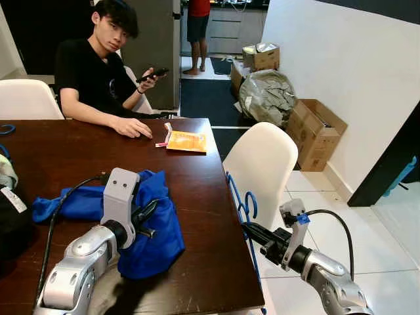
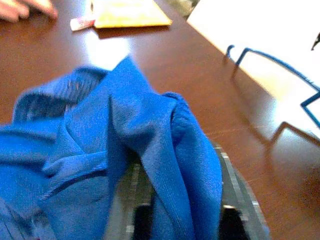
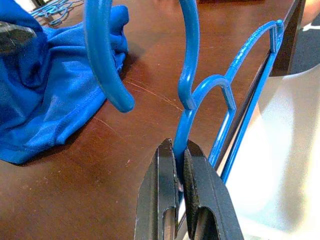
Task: Hang hanger
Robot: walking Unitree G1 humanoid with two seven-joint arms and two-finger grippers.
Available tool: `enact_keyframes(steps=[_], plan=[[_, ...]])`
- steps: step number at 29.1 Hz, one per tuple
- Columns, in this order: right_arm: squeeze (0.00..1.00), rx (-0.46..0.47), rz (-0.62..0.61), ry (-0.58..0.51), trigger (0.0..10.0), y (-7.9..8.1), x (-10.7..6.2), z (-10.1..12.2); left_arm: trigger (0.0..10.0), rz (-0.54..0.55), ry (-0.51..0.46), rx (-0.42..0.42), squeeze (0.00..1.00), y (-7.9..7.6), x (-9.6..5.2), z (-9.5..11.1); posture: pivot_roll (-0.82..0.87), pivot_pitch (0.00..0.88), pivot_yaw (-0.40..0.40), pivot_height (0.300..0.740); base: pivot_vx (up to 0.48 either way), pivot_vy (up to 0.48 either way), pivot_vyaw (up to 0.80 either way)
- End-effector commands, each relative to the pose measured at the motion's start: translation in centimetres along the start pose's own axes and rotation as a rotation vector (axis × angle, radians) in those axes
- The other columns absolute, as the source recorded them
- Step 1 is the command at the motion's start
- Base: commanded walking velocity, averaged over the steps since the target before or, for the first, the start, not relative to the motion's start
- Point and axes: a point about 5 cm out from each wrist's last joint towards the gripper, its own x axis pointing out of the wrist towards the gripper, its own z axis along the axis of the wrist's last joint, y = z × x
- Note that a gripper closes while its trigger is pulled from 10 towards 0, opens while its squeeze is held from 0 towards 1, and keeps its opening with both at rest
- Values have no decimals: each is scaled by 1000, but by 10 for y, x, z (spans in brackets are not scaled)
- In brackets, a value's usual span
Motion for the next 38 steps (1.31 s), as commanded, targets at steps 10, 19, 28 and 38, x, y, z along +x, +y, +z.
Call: enact_keyframes(steps=[10, 19, 28, 38], plan=[[0, 25, 15, -3, 10000, 4, 3, -1, 10000, 72, 101, 246, 1000, 21, -20, -6, 51, 0, -58, 740, 0, 0, 0], [0, 39, 20, -6, 10000, 4, 4, 0, 10000, -328, -325, 212, 0, -26, -60, 103, 59, 0, -57, 740, 0, 0, 0], [0, 44, 17, -12, 10000, 3, 5, 1, 10000, -252, -364, 90, 0, -25, -44, 90, 53, 0, -55, 740, -128, 0, 0], [0, 44, 15, -11, 10000, 2, 5, 2, 10000, -10, -224, 78, 0, -23, -8, 58, 50, 0, -56, 740, -480, 0, 0]])
